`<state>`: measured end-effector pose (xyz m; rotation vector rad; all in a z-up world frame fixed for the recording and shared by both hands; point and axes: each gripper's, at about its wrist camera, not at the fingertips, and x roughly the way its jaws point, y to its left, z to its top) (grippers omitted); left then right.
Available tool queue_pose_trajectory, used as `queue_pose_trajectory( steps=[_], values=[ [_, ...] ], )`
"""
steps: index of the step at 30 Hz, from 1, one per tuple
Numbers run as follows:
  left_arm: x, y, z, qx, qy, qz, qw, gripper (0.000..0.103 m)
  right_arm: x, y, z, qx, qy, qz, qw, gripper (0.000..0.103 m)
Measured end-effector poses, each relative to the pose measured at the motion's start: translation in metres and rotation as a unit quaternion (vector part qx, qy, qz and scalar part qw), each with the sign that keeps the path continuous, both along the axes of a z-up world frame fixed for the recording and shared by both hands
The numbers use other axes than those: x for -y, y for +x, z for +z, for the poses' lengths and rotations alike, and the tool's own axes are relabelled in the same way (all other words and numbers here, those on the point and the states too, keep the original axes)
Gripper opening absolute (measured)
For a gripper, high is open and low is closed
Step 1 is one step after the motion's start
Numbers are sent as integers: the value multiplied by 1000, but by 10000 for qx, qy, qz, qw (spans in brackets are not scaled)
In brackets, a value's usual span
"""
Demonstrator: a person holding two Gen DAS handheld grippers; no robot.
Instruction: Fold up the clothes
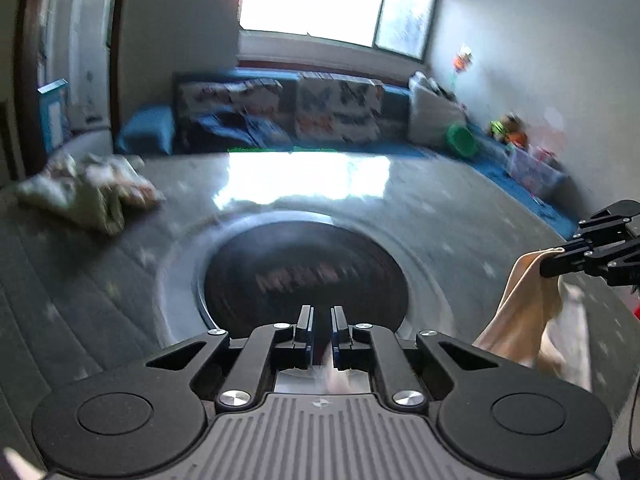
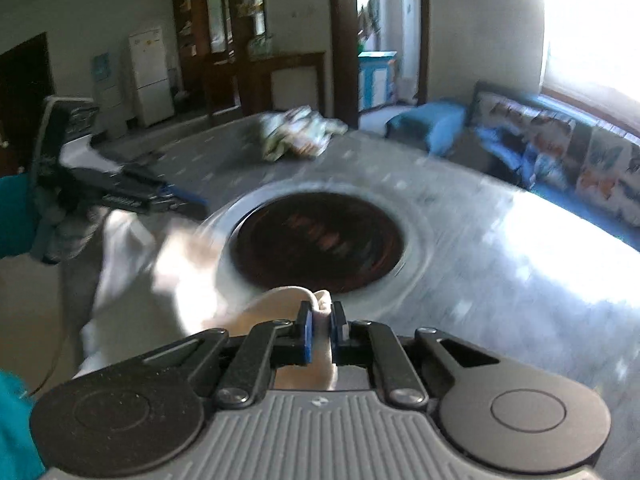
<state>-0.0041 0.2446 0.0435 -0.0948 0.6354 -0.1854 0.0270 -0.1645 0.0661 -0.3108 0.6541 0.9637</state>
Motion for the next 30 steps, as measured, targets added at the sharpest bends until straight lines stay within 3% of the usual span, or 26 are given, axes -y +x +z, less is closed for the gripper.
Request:
queue_pose_trajectory(
  steps=[4, 7, 13, 21, 26, 29, 30],
  values=[
    [-15, 33, 2, 46, -27, 390, 9992, 9, -18, 40, 2, 125, 51, -278, 9995, 7],
    [-24, 53, -5, -348, -327, 324, 9983, 11, -30, 67, -10, 188, -114, -527, 9984, 7],
    [-14, 58, -28, -876, -245, 208, 9956, 35, -41, 91, -44, 31, -551, -821, 9951, 7],
    [-17, 63, -43, -1298, -486, 401, 9895, 61, -42, 104, -64, -248, -584, -865, 9942, 8],
    [-21, 71, -50, -1672, -936, 429, 9805, 59, -44, 112, -73, -432, -548, -929, 9932, 9],
    [-19, 66, -49, -1547, -1019, 404, 9819, 26, -43, 110, -75, -426, -491, -926, 9936, 9],
    [-17, 61, -47, -1405, -1021, 379, 9841, 25, -42, 110, -74, -419, -479, -929, 9936, 9]
  ],
)
